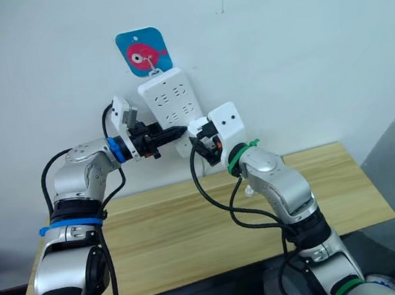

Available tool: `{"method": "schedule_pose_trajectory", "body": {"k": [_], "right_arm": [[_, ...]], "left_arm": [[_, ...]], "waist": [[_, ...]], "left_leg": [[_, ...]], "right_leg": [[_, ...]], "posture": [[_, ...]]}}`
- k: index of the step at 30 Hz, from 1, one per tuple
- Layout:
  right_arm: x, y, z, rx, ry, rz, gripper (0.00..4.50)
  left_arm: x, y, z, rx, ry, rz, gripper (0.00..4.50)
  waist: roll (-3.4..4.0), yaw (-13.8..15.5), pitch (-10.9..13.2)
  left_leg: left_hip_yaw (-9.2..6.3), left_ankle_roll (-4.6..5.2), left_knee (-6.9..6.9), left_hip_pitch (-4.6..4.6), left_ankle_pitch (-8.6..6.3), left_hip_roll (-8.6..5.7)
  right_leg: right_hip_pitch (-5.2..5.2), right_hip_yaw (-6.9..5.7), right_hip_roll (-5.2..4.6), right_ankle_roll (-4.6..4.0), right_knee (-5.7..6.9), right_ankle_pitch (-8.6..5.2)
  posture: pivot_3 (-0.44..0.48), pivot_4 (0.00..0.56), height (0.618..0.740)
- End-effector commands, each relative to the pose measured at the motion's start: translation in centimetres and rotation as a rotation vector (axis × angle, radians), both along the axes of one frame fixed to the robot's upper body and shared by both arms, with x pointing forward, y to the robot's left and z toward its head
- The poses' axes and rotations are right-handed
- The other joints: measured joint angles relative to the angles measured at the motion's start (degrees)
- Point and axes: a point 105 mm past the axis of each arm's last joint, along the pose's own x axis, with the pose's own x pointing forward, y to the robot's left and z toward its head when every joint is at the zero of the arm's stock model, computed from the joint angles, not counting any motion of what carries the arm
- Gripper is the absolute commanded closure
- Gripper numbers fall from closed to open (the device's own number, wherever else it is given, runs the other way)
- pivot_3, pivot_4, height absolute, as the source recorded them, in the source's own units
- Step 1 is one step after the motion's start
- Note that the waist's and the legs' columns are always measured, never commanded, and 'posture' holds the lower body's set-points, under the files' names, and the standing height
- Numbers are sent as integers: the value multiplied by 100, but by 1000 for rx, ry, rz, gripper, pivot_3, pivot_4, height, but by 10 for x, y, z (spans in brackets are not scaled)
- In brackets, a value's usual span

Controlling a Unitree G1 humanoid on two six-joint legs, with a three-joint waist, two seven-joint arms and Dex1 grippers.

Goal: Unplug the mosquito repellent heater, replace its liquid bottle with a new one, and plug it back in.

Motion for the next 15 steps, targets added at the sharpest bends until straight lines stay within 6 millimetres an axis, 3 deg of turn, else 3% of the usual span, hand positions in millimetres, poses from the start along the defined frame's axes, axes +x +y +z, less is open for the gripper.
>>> {"method": "schedule_pose_trajectory", "body": {"k": [1, 8, 12, 15], "right_arm": [[12, -4, 13, 7, -37, -58, 1500], [11, -5, 13, 26, -17, -57, 1500], [8, -13, 11, 26, -10, -70, 243], [2, -18, 7, -4, 2, -65, 0]], "left_arm": [[-17, -30, 9, -31, -27, -177, 3149], [-11, -22, 6, -9, -51, -120, 3149], [-4, -15, 4, 14, -78, -71, 3150], [0, -12, 3, 33, -97, -48, 3150]], "waist": [[1, -32, -7], [1, -55, -28], [0, -9, -36], [-2, -16, -40]], "left_leg": [[0, 0, 0, 0, 0, 0], [-1, 0, -1, 2, 0, 0], [-9, -1, -3, -2, 0, -6], [-7, -5, -19, -4, 2, -12]], "right_leg": [[0, 0, 0, 0, 0, 0], [0, 0, 0, 0, 1, 0], [1, -6, -6, 0, -1, 0], [-4, -1, -12, 0, -10, 0]], "posture": [[-226, 95, 730], [-221, 96, 730], [-223, 98, 730], [-222, 100, 730]]}}
